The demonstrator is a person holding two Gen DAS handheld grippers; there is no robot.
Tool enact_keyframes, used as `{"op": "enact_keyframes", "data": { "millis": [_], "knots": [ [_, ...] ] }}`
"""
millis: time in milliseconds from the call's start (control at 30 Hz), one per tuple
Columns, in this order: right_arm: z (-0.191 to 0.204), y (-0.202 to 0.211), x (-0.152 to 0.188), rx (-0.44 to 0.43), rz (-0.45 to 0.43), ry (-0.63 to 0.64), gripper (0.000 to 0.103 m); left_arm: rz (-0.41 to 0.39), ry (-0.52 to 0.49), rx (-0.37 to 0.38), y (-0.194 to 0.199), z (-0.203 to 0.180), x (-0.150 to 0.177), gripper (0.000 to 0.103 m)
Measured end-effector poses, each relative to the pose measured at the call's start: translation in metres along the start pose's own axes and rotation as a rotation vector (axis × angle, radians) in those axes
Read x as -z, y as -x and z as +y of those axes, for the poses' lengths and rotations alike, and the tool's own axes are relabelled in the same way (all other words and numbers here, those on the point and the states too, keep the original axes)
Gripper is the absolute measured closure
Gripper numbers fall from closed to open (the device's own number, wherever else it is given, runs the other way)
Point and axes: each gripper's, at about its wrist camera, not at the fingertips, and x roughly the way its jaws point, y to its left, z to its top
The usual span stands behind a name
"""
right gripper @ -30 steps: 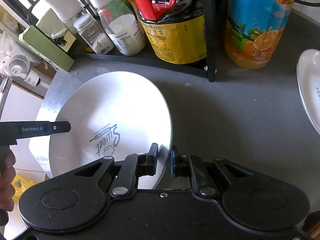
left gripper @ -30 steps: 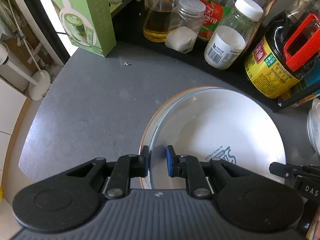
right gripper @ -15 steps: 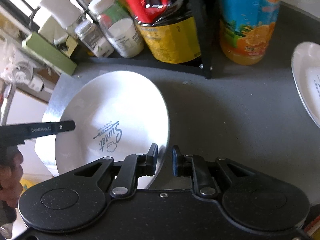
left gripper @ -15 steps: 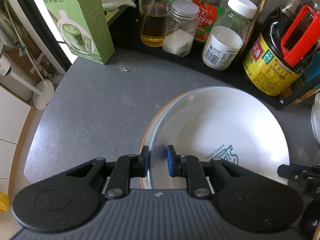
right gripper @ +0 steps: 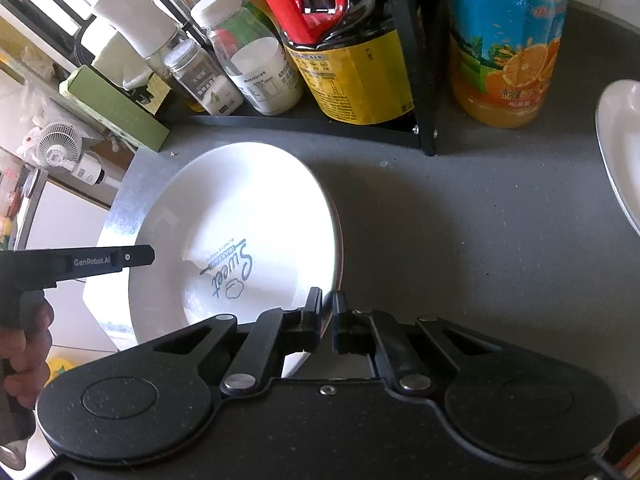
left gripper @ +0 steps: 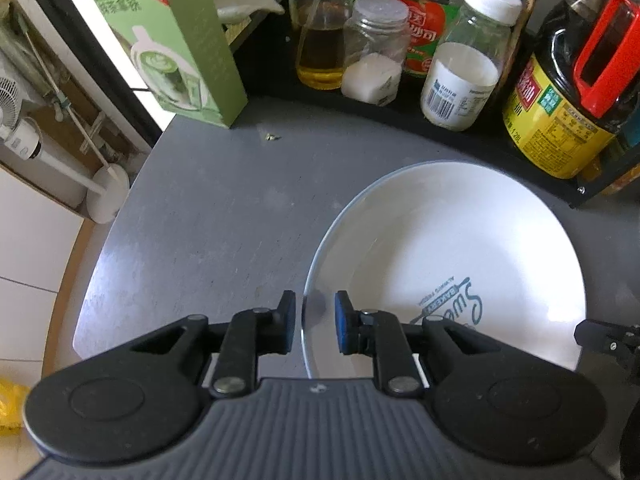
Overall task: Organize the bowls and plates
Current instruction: 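Lower the 'Sweet' plate onto the oval plate and open both grippers, then move both tools to the small white plate printed 'BAKERY'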
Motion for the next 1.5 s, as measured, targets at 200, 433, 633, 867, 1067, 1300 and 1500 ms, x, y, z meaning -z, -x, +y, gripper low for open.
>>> {"op": "enact_keyframes", "data": {
  "millis": [200,433,633,867,1067,1300,1500],
  "knots": [
    [-0.003,0.007,0.004,0.0,-0.011,-0.025,0.088,-0.012,0.012,-0.025,0.012,-0.004,-0.005,0.078],
    [-0.01,0.023,0.009,-0.029,-0.042,-0.035,0.088,-0.062,-0.037,-0.041,0.031,-0.027,-0.01,0.044],
    [-0.028,0.041,0.011,-0.031,-0.075,-0.05,0.077,-0.063,-0.071,0.003,0.04,-0.054,-0.005,0.035],
    [-0.064,0.066,0.021,-0.005,-0.129,-0.104,0.053,-0.076,-0.094,0.068,0.054,-0.09,0.0,0.02],
    [-0.093,0.091,0.029,0.034,-0.183,-0.135,0.033,-0.117,-0.138,0.133,0.067,-0.128,0.009,0.011],
    [-0.119,0.117,0.039,0.078,-0.259,-0.162,0.015,-0.137,-0.18,0.176,0.077,-0.169,0.015,0.009],
    [-0.138,0.133,0.048,0.115,-0.303,-0.185,0.015,-0.164,-0.201,0.22,0.085,-0.2,0.016,0.009]
  ]
}}
